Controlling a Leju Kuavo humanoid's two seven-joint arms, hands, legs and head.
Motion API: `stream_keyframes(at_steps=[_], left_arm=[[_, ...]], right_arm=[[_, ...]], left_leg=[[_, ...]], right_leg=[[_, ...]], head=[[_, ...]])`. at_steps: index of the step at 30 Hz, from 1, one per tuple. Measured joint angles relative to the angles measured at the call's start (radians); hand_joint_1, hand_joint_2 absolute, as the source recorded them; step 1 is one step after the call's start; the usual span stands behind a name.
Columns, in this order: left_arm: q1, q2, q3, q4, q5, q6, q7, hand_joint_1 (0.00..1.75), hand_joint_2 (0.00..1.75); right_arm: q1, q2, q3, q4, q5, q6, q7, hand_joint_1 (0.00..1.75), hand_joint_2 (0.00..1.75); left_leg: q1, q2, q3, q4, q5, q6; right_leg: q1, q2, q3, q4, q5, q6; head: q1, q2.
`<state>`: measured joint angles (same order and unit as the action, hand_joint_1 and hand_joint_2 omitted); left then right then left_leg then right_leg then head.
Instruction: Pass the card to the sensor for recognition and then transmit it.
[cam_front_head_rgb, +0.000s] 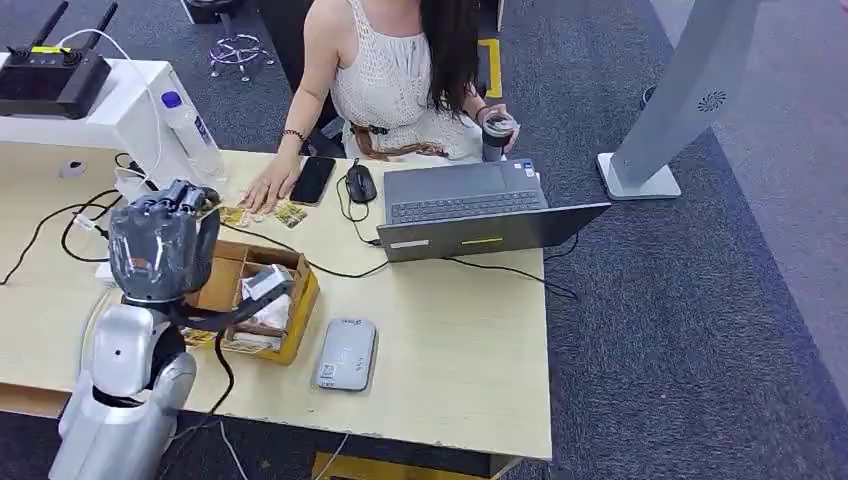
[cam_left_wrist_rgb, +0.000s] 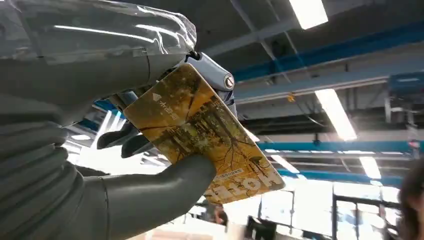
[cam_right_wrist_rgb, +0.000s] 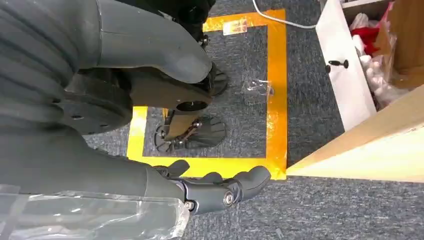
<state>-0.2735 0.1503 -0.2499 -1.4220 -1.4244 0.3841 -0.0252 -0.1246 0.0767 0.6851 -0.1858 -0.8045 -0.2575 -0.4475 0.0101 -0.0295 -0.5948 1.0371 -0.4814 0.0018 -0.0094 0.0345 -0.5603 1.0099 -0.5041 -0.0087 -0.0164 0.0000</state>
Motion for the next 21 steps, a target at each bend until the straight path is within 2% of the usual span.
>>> stream_keyframes(at_steps=[4, 9, 12, 15, 21], left_arm=[[0.034, -0.024, -0.049, -0.039, -0.009, -0.035, 0.005, 1.75, 1.75], [0.053, -0.05, -0.112, -0.041, -0.016, -0.083, 0.005, 1.75, 1.75], [0.053, -0.061, -0.147, -0.034, 0.0, -0.161, 0.023, 1.75, 1.75], [0.046, -0.069, -0.182, 0.02, 0.04, -0.263, 0.046, 1.75, 1.75], [0.036, -0.073, -0.212, 0.108, 0.056, -0.287, 0.053, 1.75, 1.75]], right_arm=[[0.002, 0.0, -0.006, 0.0, 0.0, -0.001, -0.001, 0.0, 1.75], [0.001, 0.007, -0.015, 0.0, -0.01, -0.007, 0.011, 0.0, 1.75], [0.002, 0.007, -0.025, 0.0, -0.016, 0.011, 0.028, 0.0, 1.75], [0.002, 0.007, -0.035, 0.001, -0.021, 0.018, 0.036, 0.0, 1.75], [0.003, 0.007, -0.044, 0.001, -0.019, 0.02, 0.037, 0.0, 1.75]], left_leg=[[0.0, 0.0, 0.0, 0.0, 0.0, 0.0], [0.0, 0.0, 0.0, 0.0, 0.0, 0.0], [0.0, 0.0, 0.0, 0.0, 0.0, 0.0], [0.0, 0.0, 0.0, 0.0, 0.0, 0.0], [0.0, 0.0, 0.0, 0.0, 0.0, 0.0]], right_leg=[[0.0, 0.0, 0.0, 0.0, 0.0, 0.0], [0.0, 0.0, 0.0, 0.0, 0.0, 0.0], [0.0, -0.001, 0.0, 0.0, 0.0, 0.0], [0.0, 0.0, 0.0, 0.0, 0.0, 0.0], [0.0, 0.0, 0.0, 0.0, 0.0, 0.0]], head=[[0.0, 0.0], [0.0, 0.0], [0.0, 0.0], [0.0, 0.0], [0.0, 0.0]])
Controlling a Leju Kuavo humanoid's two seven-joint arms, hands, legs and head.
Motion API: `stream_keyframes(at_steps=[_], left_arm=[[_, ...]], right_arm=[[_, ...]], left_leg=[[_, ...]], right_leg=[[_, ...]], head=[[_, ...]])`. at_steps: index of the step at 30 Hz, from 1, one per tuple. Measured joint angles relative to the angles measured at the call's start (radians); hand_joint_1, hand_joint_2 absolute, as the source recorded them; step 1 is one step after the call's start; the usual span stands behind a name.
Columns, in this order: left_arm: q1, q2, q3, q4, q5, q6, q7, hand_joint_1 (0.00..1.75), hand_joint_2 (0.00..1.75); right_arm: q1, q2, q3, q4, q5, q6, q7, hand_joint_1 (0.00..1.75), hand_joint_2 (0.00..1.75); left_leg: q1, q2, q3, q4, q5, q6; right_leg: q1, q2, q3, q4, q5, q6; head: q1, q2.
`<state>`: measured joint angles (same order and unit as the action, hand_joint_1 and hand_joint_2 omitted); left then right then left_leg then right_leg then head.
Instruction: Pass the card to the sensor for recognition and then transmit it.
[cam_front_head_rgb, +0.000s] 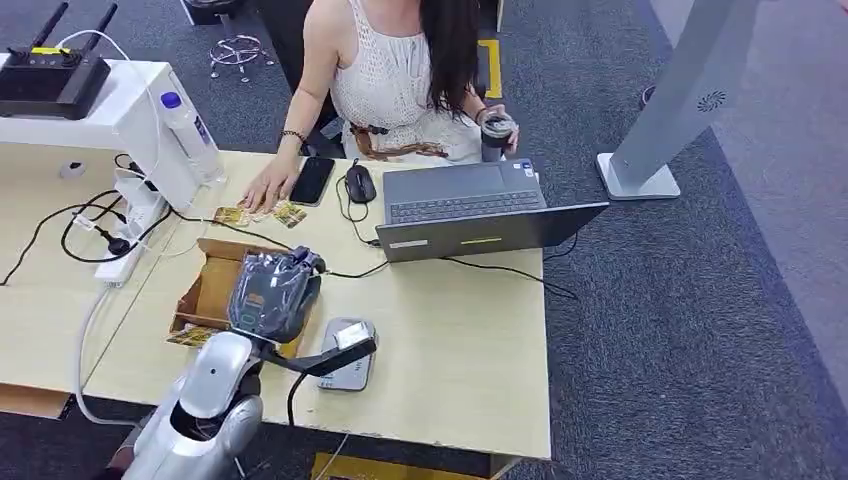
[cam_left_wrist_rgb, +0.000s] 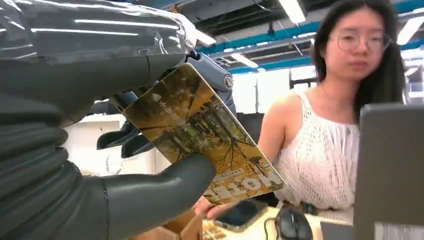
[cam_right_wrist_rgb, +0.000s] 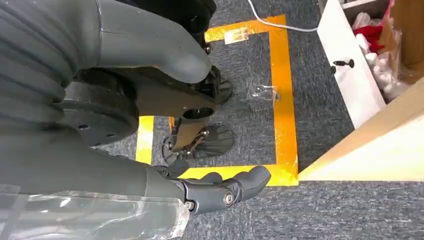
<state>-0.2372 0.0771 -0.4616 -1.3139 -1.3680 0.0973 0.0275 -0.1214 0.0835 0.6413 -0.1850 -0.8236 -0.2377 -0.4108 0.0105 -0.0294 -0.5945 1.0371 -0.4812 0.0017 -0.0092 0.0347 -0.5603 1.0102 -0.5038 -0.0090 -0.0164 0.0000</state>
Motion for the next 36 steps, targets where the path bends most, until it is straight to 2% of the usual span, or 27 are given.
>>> stream_keyframes(at_steps=[7, 12, 17, 36], left_arm=[[-0.003, -0.002, -0.019, 0.053, 0.004, -0.005, 0.0, 1.75, 1.75], [-0.003, -0.005, -0.039, 0.087, -0.015, -0.041, 0.013, 1.75, 1.75], [-0.002, -0.008, -0.058, 0.132, -0.023, -0.049, 0.024, 1.75, 1.75], [0.024, -0.003, -0.07, 0.188, -0.026, -0.068, 0.021, 1.75, 1.75]], right_arm=[[0.0, 0.0, -0.01, 0.0, 0.001, 0.0, 0.0, 0.0, 1.75], [0.0, 0.0, -0.013, 0.0, 0.001, 0.0, 0.002, 0.0, 1.75], [0.0, 0.0, -0.015, 0.0, 0.003, 0.0, 0.009, 0.0, 1.75], [0.007, 0.001, -0.031, 0.003, 0.0, 0.003, 0.02, 0.0, 1.75]], left_leg=[[0.0, 0.0, 0.0, 0.0, 0.0, 0.0], [0.0, 0.0, 0.0, 0.0, 0.0, 0.0], [0.0, 0.0, 0.0, 0.0, 0.0, 0.0], [0.0, 0.0, 0.0, 0.0, 0.0, 0.0]], right_leg=[[0.0, 0.0, 0.0, 0.0, 0.0, 0.0], [0.0, 0.0, 0.0, 0.0, 0.0, 0.0], [0.0, 0.0, 0.0, 0.0, 0.0, 0.0], [0.0, 0.0, 0.0, 0.0, 0.0, 0.0]], head=[[0.0, 0.0], [0.0, 0.0], [0.0, 0.0], [0.0, 0.0]])
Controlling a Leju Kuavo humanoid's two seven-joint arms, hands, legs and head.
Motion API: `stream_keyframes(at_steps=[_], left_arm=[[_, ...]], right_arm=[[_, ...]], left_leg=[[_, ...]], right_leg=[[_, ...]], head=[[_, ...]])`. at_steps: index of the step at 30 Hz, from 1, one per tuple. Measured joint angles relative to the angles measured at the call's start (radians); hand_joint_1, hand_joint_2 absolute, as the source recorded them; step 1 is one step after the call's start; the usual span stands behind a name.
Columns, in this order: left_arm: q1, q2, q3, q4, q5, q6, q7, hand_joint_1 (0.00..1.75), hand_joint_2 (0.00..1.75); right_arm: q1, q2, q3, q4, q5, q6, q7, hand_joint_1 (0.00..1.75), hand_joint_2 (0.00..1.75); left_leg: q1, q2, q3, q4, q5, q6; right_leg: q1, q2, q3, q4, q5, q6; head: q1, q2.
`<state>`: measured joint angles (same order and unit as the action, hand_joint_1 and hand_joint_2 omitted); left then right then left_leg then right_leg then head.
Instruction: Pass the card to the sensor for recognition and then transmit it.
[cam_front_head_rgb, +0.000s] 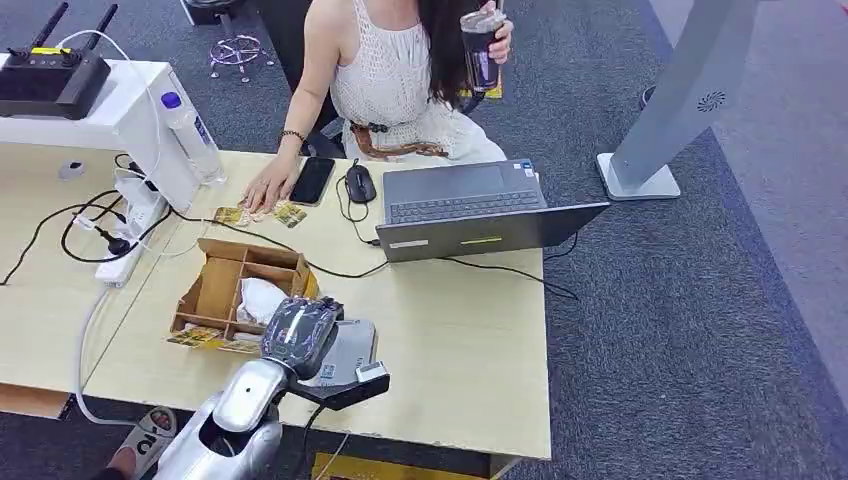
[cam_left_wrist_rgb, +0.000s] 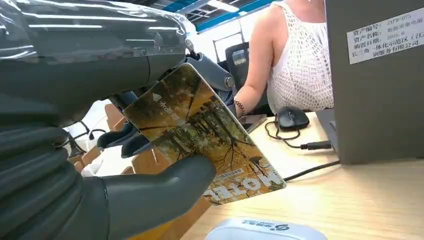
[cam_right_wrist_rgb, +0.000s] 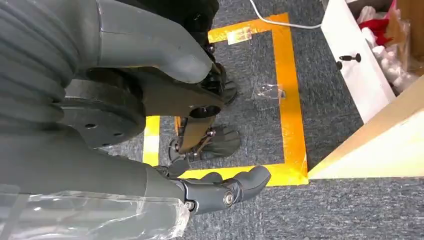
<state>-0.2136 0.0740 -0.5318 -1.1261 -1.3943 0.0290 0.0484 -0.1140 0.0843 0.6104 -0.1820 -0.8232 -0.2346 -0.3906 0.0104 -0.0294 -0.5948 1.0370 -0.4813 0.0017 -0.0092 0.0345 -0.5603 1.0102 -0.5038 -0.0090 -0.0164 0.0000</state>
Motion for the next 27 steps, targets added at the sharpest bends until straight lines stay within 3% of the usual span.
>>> stream_keyframes(at_steps=[10, 20, 27], left_arm=[[0.004, 0.007, -0.006, 0.002, 0.008, -0.033, -0.003, 1.75, 1.75], [-0.004, 0.045, -0.037, 0.005, 0.056, -0.136, -0.006, 1.75, 1.75], [-0.024, 0.085, -0.067, 0.001, 0.089, -0.19, -0.031, 1.75, 1.75]], right_arm=[[0.0, 0.0, -0.006, 0.0, 0.0, 0.008, 0.002, 0.0, 1.75], [0.002, 0.0, -0.008, 0.002, 0.007, 0.014, 0.013, 0.0, 1.75], [0.003, 0.0, -0.009, 0.004, 0.018, -0.002, -0.024, 0.0, 1.75]], left_leg=[[0.0, 0.0, 0.0, 0.0, 0.0, 0.0], [0.0, 0.0, 0.0, 0.0, 0.0, 0.0], [0.0, 0.0, 0.001, 0.0, 0.0, 0.0]], right_leg=[[0.0, 0.0, 0.0, 0.0, 0.0, 0.0], [0.0, 0.0, 0.0, 0.0, 0.0, 0.0], [0.0, 0.0, 0.002, 0.0, 0.0, 0.0]], head=[[0.0, 0.0], [0.0, 0.0], [0.0, 0.0]])
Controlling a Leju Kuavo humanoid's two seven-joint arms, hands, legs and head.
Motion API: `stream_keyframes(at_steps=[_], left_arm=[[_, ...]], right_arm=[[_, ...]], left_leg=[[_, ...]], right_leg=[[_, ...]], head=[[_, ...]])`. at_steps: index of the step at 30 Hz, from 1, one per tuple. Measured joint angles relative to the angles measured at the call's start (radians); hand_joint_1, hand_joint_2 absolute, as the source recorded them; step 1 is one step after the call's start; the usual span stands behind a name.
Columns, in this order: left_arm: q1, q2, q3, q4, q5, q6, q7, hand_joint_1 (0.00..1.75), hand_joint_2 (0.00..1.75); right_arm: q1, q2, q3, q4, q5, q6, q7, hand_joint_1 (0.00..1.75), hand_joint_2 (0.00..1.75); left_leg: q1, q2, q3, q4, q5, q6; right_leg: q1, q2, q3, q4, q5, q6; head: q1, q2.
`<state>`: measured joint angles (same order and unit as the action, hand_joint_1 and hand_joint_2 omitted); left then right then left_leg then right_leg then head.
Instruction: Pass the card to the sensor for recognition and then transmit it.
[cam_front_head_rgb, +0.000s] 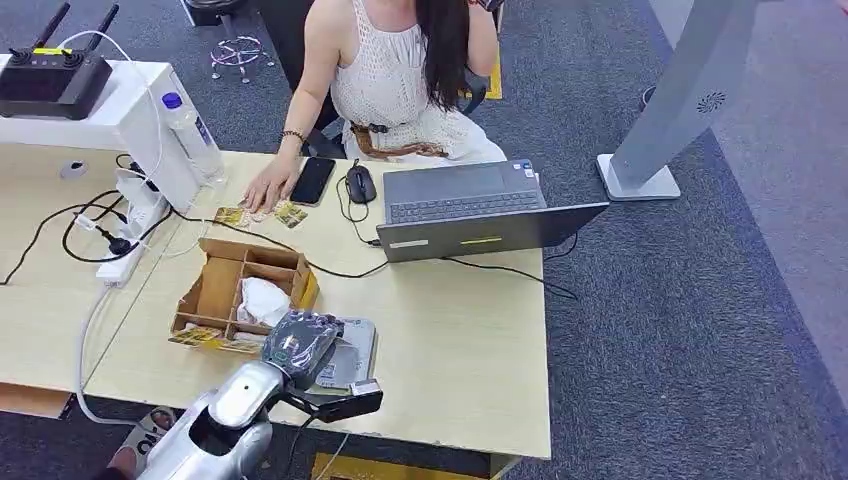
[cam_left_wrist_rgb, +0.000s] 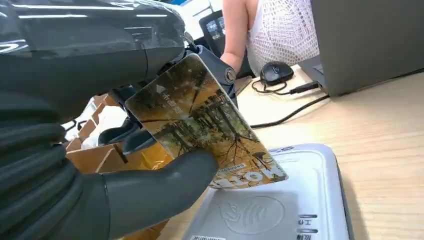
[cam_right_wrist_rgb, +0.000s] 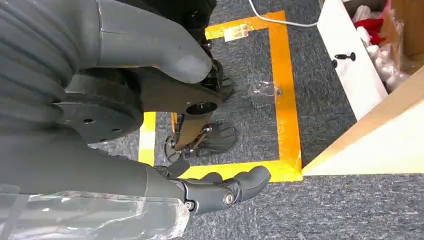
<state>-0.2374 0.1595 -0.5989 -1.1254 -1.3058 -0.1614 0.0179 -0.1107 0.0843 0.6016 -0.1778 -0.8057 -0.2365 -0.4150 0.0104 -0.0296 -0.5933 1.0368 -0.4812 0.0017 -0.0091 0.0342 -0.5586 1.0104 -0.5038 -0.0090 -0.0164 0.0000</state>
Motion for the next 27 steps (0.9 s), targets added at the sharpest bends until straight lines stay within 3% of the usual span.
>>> stream_keyframes(at_steps=[8, 10, 11, 14, 17, 20, 27], left_arm=[[-0.001, 0.019, -0.007, -0.011, 0.008, 0.0, 0.0, 1.75, 1.75], [0.001, 0.02, -0.008, -0.02, 0.009, 0.028, 0.002, 1.75, 1.75], [0.005, 0.019, -0.008, -0.029, 0.008, 0.061, 0.007, 1.75, 1.75], [0.021, -0.001, -0.006, -0.084, -0.042, 0.238, 0.046, 1.75, 1.75], [0.026, -0.029, 0.011, -0.197, -0.141, 0.412, 0.088, 1.75, 1.75], [0.022, -0.038, 0.043, -0.296, -0.208, 0.55, 0.087, 1.75, 1.75], [0.021, -0.048, 0.115, -0.368, -0.223, 0.615, 0.05, 1.75, 1.75]], right_arm=[[0.001, 0.0, 0.0, 0.0, 0.001, 0.0, -0.001, 0.0, 1.75], [0.001, 0.0, 0.0, 0.0, 0.001, 0.0, -0.004, 0.0, 1.75], [0.001, 0.0, -0.001, 0.0, 0.001, 0.002, -0.007, 0.0, 1.75], [0.006, 0.0, -0.006, 0.001, -0.001, -0.002, -0.023, 0.0, 1.75], [0.006, 0.002, -0.006, 0.001, 0.011, -0.002, -0.026, 0.0, 1.75], [0.003, 0.003, -0.005, 0.0, 0.035, -0.002, -0.007, 0.0, 1.75], [-0.007, 0.004, -0.003, 0.0, 0.043, -0.002, 0.002, 0.0, 1.75]], left_leg=[[0.0, 0.0, 0.0, 0.0, 0.0, 0.0], [0.0, 0.0, 0.0, 0.0, 0.0, 0.0], [0.0, 0.0, 0.0, 0.0, 0.0, 0.0], [0.0, -0.001, -0.001, 0.0, 0.0, 0.0], [0.0, -0.002, -0.002, 0.0, 0.0, 0.0], [0.0, -0.001, -0.002, 0.0, 0.0, 0.0], [0.0, -0.001, -0.001, 0.0, 0.0, 0.0]], right_leg=[[0.0, 0.0, 0.0, 0.0, 0.0, 0.0], [0.0, 0.0, 0.0, 0.0, 0.0, 0.0], [0.0, 0.0, 0.0, 0.0, 0.0, 0.0], [0.0, -0.001, -0.001, 0.0, 0.0, 0.0], [0.0, -0.001, -0.001, 0.0, 0.0, 0.0], [0.0, 0.0, -0.001, 0.0, 0.0, 0.0], [0.0, -0.001, -0.001, 0.001, 0.0, 0.0]], head=[[0.0, 0.0], [0.0, 0.0], [0.0, 0.0], [0.0, 0.0], [0.0, 0.0], [0.0, 0.0], [0.0, 0.0]])
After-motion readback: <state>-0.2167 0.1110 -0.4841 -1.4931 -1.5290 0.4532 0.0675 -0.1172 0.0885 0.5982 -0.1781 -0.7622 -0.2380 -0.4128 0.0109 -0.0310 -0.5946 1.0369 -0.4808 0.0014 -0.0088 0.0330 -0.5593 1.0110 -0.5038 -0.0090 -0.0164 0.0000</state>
